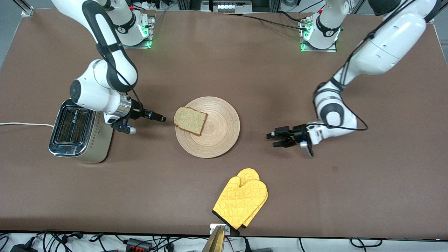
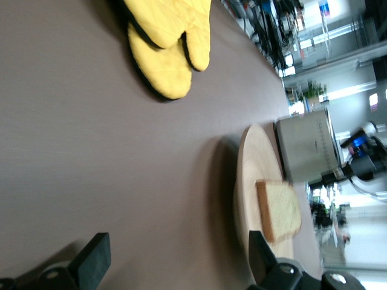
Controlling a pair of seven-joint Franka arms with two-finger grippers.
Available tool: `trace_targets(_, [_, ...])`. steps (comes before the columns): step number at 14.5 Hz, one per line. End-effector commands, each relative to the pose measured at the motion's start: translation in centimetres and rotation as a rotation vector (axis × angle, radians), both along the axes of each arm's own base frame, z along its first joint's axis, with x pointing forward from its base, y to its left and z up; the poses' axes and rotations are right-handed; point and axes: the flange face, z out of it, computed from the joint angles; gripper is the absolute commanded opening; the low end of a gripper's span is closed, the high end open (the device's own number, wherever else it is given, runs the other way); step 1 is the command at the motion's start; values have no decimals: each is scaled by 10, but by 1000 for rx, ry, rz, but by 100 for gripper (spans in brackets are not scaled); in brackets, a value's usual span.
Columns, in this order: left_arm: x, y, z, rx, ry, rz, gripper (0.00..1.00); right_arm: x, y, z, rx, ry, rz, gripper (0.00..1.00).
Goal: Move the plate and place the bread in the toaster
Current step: 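Grasp the bread with the right gripper while the left gripper releases the plate, then lift the bread with the right gripper and carry it over the toaster slot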
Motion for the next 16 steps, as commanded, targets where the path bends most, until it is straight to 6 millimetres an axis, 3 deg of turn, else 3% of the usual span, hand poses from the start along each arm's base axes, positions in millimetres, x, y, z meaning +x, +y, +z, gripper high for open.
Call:
trace_targets(1, [26,57,23,31,-2,-145,100,-11,27,-14,-9,-13,-43,100])
trace_targets(5, [51,129,73,128,152,-334,100,-25,50,-30,3,-17,-93,100])
trace_targets(7, [61,147,110,259,267,-401,100,-27,54,-33,8,-14,-105,100])
trace_targets(9, [68,154,153,393,359,-424,100,-27,54,-33,9,-11,-105,87])
trace_targets(10, [69,154,173,462,402,-420,100,-27,55,-33,7,-13,-106,78])
trace_targets(11, [68,146,196,537,414,-431,100,-28,58,-34,7,-15,-101,76])
trace_targets(14, [60,95,260,828,426,-417,100,-29,58,-34,7,-11,-103,62])
trace_targets(16, [50,62,287,970,468,-370,100,-28,58,-34,17,-9,-120,49])
